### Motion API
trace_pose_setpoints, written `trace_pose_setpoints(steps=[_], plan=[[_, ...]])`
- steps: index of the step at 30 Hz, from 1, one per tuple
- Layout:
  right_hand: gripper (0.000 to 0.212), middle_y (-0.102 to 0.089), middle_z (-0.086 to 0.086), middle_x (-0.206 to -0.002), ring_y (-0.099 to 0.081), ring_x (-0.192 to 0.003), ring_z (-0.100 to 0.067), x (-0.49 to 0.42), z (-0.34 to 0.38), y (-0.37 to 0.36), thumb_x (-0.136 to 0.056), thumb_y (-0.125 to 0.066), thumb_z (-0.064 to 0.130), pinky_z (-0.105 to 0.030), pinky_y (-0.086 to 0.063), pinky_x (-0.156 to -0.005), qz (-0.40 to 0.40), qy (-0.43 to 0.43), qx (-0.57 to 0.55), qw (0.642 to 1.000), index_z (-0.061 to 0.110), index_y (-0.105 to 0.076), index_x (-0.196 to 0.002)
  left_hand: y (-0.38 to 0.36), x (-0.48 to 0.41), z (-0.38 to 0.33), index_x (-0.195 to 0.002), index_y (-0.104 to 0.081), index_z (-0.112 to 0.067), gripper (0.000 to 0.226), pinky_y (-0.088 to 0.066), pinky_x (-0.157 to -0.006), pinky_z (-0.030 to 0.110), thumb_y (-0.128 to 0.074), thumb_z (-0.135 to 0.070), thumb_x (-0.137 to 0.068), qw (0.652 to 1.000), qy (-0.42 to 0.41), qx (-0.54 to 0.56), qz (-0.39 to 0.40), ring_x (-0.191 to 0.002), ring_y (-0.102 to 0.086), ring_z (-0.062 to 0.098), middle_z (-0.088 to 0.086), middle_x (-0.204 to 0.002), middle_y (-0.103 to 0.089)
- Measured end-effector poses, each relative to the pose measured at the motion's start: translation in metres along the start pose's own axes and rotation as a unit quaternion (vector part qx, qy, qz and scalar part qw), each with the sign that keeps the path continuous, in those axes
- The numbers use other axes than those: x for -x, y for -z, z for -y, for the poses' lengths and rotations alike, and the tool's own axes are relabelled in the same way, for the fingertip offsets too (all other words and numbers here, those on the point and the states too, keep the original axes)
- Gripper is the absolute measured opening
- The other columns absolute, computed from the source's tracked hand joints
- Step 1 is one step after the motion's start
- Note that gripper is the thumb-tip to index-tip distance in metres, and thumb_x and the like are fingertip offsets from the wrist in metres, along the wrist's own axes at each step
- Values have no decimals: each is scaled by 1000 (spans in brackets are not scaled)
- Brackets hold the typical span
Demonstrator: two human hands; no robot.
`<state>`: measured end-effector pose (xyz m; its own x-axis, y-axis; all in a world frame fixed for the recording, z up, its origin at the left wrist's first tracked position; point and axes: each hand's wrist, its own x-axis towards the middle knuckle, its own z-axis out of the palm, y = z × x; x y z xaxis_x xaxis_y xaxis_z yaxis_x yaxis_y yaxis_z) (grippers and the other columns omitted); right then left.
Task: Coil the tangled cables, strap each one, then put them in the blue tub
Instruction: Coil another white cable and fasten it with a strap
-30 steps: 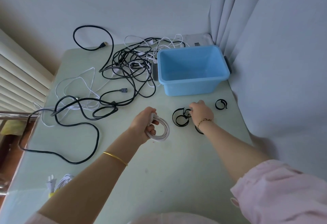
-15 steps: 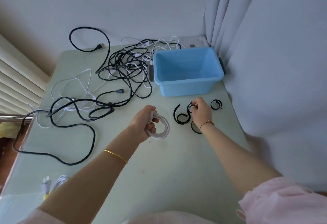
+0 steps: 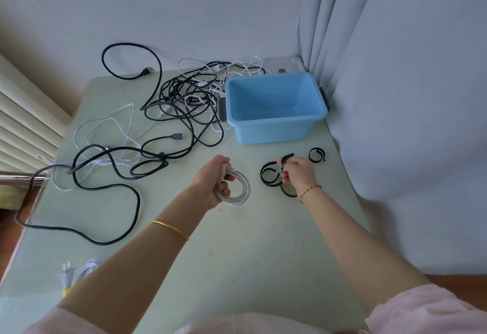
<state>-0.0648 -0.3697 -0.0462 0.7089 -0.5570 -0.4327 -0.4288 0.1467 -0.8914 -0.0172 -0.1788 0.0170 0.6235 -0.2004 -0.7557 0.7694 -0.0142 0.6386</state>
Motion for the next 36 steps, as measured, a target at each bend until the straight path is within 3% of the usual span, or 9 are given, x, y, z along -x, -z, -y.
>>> trace_pose_setpoints(steps=[5,9,13,16,21,28,31,34,36], plan=[[17,-54,-9,-65,-46,-35,-7,15,-8,-3,-85,-50,-10,-18,-41,-38,76,22,67,995,2,-63,-85,-3,2,0,-72,-51,-13,22,-28,-46,22,-51,-27,-89,1000,-3,-5,-2,-34,-26,11,5,-61,-48],[15,-53,-9,-73,-51,-43,-13,20,-15,1,-81,-57,-8,-20,-41,-38,110,6,131,985,3,-53,-90,-2,2,0,-72,-51,-13,22,-27,-46,21,-52,-27,-89,1000,-5,-3,-1,-33,-26,11,5,-61,-48],[20,-54,-5,-70,-54,-40,-4,29,-21,4,-79,-61,-3,-18,-41,-39,193,-5,218,957,7,-53,-94,0,1,1,-72,-51,-13,22,-28,-43,20,-51,-27,-89,1000,-6,-5,1,-32,-26,11,4,-60,-48],[21,-55,-6,-79,-56,-42,-4,29,-26,6,-79,-59,-5,-18,-42,-41,201,-7,225,954,10,-53,-92,0,1,1,-72,-50,-14,22,-28,-43,20,-51,-27,-89,1000,-6,-7,3,-33,-25,11,4,-60,-48],[32,-50,-9,-72,-50,-49,-15,28,-25,10,-76,-53,-11,-19,-35,-41,175,-2,207,963,15,-36,-72,0,2,2,-73,-51,-13,22,-28,-45,21,-51,-27,-89,1000,-7,-11,-3,-33,-26,11,5,-62,-48],[15,-54,-1,-69,-52,-57,-11,36,-35,12,-86,-55,-5,-16,-48,-47,239,-33,187,952,9,-58,-85,-4,1,1,-74,-51,-13,21,-29,-45,21,-51,-27,-89,1000,-8,-18,-2,-32,-26,11,5,-61,-49],[17,-56,-3,-72,-54,-60,-12,36,-38,12,-87,-53,-6,-17,-49,-49,232,-33,174,956,8,-58,-95,-4,1,1,-73,-51,-13,22,-29,-44,20,-51,-28,-89,1000,-9,-21,0,-33,-26,11,4,-61,-49],[16,-55,-2,-75,-54,-61,-15,37,-33,13,-85,-53,-7,-21,-50,-51,224,-36,160,961,9,-55,-89,-3,1,0,-72,-51,-13,22,-28,-45,20,-51,-28,-89,1000,-12,-20,3,-33,-25,11,4,-60,-48],[7,-56,-1,-78,-56,-60,-15,38,-30,16,-86,-60,6,-22,-50,-48,231,-29,210,950,10,-56,-90,-3,0,-1,-72,-50,-13,23,-28,-44,19,-51,-28,-89,1000,-12,-20,6,-33,-25,11,4,-59,-48]])
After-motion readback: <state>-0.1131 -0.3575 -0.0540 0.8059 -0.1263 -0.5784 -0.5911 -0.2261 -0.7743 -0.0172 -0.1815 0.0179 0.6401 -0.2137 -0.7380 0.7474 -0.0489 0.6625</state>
